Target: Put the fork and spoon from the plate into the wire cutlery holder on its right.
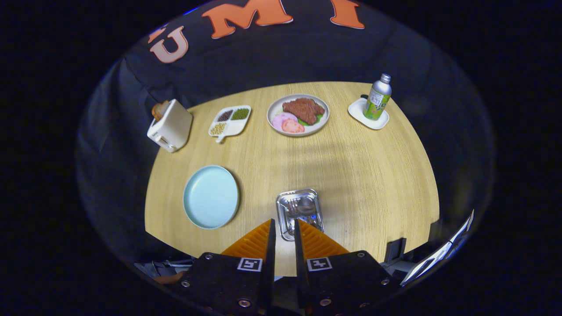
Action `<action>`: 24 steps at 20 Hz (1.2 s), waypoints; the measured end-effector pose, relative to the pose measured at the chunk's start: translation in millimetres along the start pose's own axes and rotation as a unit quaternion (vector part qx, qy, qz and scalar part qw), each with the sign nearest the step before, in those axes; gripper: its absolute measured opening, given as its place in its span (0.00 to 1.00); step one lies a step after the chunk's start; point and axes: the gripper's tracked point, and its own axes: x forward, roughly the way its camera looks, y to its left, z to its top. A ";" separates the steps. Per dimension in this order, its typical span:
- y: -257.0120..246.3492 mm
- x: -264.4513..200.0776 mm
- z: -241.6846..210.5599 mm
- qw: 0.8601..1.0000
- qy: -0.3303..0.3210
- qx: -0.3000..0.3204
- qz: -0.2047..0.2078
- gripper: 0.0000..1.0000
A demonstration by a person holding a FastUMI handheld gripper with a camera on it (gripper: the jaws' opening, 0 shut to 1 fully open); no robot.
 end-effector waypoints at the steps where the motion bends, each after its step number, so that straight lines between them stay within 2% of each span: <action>1: 6.2 -9.4 13.4 0.999 -0.027 0.010 0.014 0.24; 3: 14.9 -33.1 41.7 0.996 -0.086 0.016 0.032 0.31; 6: 20.2 -74.6 87.7 0.982 -0.185 -0.007 0.039 0.58; 7: 24.5 -88.6 102.2 0.975 -0.219 -0.012 0.042 0.63; 8: 26.4 -103.2 116.3 0.966 -0.254 -0.019 0.043 0.73; 10: 34.4 -133.9 144.0 0.943 -0.327 -0.030 0.043 0.86; 13: 36.0 -179.3 171.9 0.905 -0.421 -0.052 0.033 0.93; 16: 41.3 -209.1 179.5 0.878 -0.474 -0.067 0.023 0.96; 24: 40.8 -244.0 189.9 0.830 -0.553 -0.079 0.014 0.96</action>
